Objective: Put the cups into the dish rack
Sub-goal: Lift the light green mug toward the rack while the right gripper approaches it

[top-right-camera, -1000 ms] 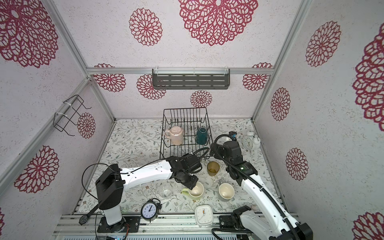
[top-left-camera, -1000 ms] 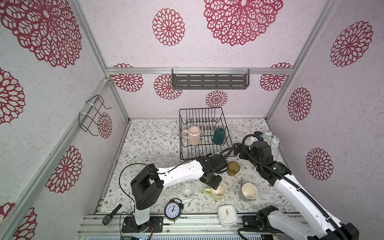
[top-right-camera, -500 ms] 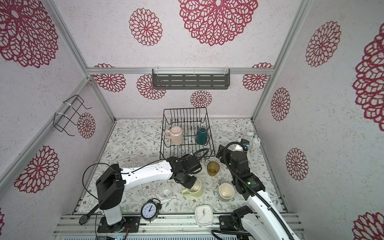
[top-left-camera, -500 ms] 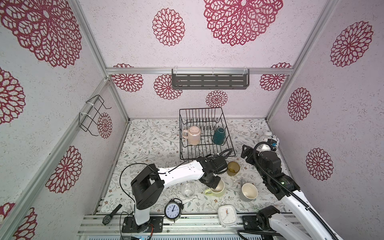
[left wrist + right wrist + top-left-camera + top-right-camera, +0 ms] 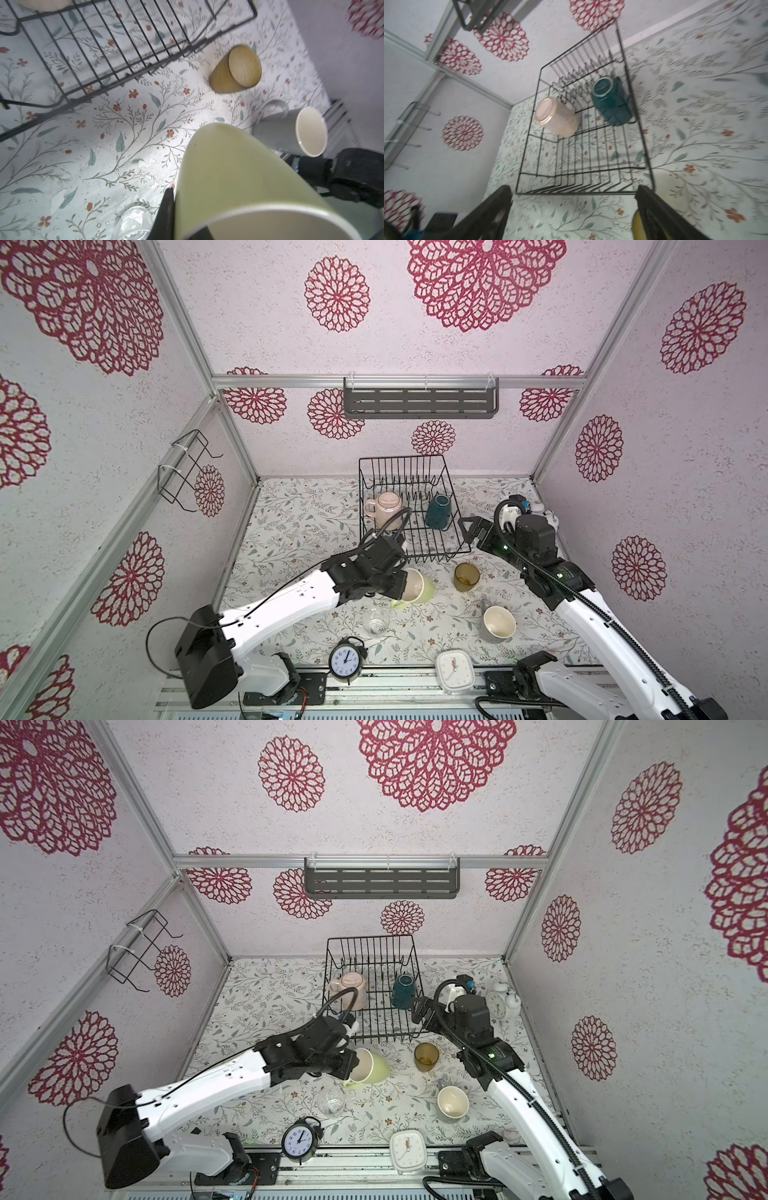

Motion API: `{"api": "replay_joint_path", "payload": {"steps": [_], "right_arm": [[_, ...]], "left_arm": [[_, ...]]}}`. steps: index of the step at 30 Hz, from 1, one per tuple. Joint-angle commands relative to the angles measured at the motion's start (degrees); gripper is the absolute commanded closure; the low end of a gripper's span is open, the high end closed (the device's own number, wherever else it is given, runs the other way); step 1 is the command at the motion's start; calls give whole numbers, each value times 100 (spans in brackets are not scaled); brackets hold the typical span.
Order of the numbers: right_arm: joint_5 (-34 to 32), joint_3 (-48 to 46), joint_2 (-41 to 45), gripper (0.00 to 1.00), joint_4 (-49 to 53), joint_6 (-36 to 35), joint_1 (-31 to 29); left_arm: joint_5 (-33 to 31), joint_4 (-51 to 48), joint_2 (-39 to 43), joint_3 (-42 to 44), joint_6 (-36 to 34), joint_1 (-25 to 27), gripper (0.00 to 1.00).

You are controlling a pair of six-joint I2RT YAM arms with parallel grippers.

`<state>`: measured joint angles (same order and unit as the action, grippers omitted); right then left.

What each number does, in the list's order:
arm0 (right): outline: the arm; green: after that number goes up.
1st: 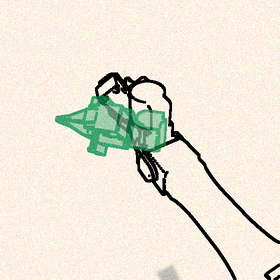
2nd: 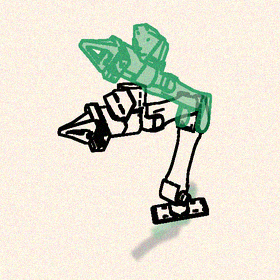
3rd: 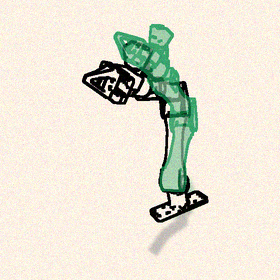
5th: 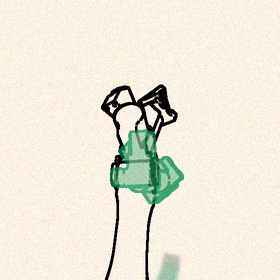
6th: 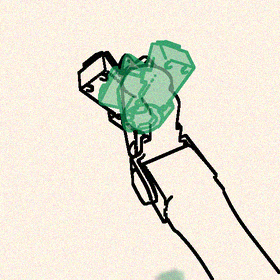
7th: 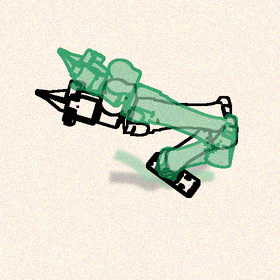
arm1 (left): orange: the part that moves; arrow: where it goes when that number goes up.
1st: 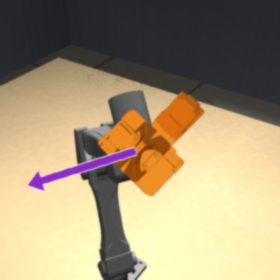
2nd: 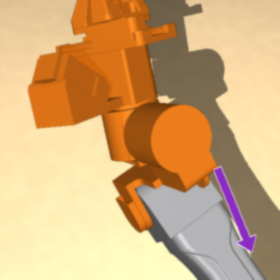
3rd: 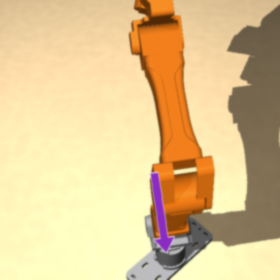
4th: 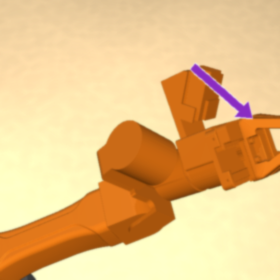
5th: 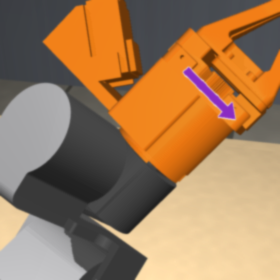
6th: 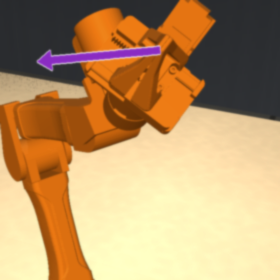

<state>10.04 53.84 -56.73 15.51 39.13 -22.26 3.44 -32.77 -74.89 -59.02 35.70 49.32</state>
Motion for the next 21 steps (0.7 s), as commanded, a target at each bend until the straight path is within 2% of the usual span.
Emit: {"api": "replay_joint_path", "payload": {"steps": [1,4,7,11,13,17,19,21], "right_arm": [[1655,231,-363,4,-45,207,2],[2082,98,-575,4,-422,-112,-18],[2283,-390,-550,5,-1376,-283,-46],[2443,-904,-509,6,-2505,89,-154],[2442,-796,-643,6,-2369,364,-171],[1939,-103,-1111,6,-838,1116,-173],[2180,6,-1330,6,-733,1556,-171],[2831,-174,-1481,6,-1393,2417,-185]], "left_arm": [[805,1474,616,444,557,-544,100],[1213,1906,1047,725,966,-921,100],[1645,2074,1301,834,1369,-1235,100],[2081,2342,1538,989,1763,-1502,100],[2240,2428,1624,1063,1830,-1617,100],[2390,2485,1731,1227,1819,-1908,100],[2424,2745,1774,1429,1877,-2024,100],[2393,3084,1824,1628,1840,-2080,100]]}}
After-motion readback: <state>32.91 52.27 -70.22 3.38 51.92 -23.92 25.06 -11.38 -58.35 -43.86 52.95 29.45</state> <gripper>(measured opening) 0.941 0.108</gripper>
